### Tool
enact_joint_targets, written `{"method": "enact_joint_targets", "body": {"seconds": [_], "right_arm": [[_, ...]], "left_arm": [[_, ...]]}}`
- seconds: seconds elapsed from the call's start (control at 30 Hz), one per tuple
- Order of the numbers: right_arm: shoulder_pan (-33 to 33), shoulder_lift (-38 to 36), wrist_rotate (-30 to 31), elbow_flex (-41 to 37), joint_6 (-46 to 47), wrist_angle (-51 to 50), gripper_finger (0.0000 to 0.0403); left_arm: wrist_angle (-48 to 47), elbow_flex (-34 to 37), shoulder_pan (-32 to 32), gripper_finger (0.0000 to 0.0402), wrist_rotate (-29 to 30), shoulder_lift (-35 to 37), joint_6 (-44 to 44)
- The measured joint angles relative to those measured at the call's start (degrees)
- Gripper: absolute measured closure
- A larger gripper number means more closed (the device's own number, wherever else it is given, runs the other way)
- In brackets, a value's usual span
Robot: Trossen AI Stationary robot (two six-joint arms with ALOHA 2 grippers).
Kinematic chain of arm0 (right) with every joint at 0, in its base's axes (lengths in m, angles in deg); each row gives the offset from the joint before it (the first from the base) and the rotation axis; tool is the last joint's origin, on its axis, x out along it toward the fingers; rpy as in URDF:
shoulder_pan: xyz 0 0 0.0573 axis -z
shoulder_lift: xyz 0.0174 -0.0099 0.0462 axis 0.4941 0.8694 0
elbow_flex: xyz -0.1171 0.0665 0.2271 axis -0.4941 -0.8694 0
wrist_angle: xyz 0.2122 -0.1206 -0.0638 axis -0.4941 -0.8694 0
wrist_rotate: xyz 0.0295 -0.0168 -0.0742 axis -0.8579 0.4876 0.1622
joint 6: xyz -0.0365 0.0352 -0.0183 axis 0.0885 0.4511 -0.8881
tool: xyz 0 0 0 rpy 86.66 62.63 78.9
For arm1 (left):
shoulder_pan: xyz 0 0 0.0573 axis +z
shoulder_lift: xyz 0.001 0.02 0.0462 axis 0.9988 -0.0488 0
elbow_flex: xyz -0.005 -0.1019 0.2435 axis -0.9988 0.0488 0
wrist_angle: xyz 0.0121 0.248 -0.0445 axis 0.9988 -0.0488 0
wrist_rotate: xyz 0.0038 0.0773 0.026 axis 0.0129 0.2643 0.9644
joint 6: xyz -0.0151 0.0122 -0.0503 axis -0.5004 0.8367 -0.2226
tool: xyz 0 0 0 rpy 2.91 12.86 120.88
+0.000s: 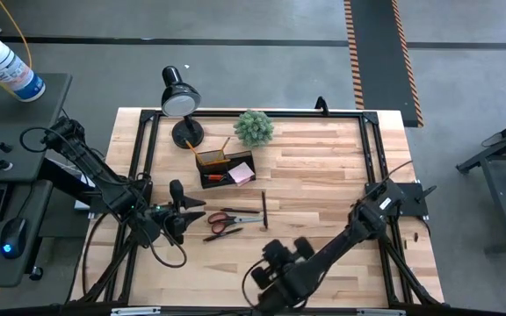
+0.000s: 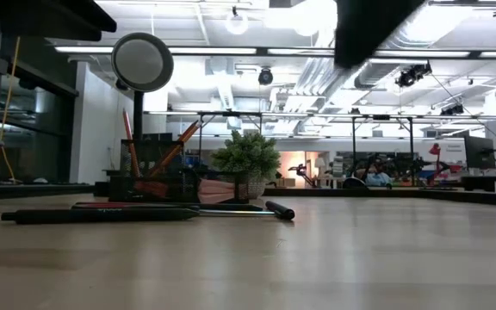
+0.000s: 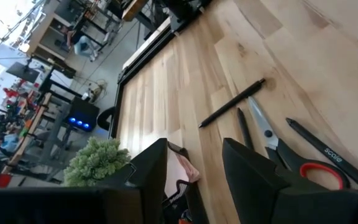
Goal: Pick and place office supplies into organizer
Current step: Put the right pen into the desktop organizer
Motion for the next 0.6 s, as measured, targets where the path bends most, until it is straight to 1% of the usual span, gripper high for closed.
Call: {"method": "enact_joint_targets", "body": {"seconds": [0.1, 0.27, 0.37, 0.47, 0.5, 0.6], "right_arm": [[-0.32, -8.91, 2.6, -7.59, -2.14, 0.08, 0.0402], [-1.98, -23.6, 3.77, -20.32, -3.26, 0.22, 0.0402], [-3.21, -31.52, 4.64, -27.83, -6.45, 0.12, 0.0403], [-5.08, -38.66, 5.22, -37.02, -6.44, 3.4, 0.0402], [-5.49, -40.73, 4.55, -40.55, -5.7, 4.65, 0.0403], [-5.99, -47.71, -0.43, -54.26, -1.77, 12.47, 0.0402]], "left_arm": [[0.06, -0.02, 0.01, 0.0259, 0.0, -0.02, -0.07], [0.02, -0.02, 0.0, 0.0259, 0.0, -0.02, -0.09], [-0.12, -0.02, 0.0, 0.0259, 0.02, -0.02, -0.07], [-0.12, -0.02, 0.0, 0.0259, 0.01, -0.02, -0.08], [-0.09, -0.02, 0.0, 0.0259, 0.02, -0.02, -0.12], [-0.09, -0.02, 0.0, 0.0259, 0.0, -0.02, -0.2]]}}
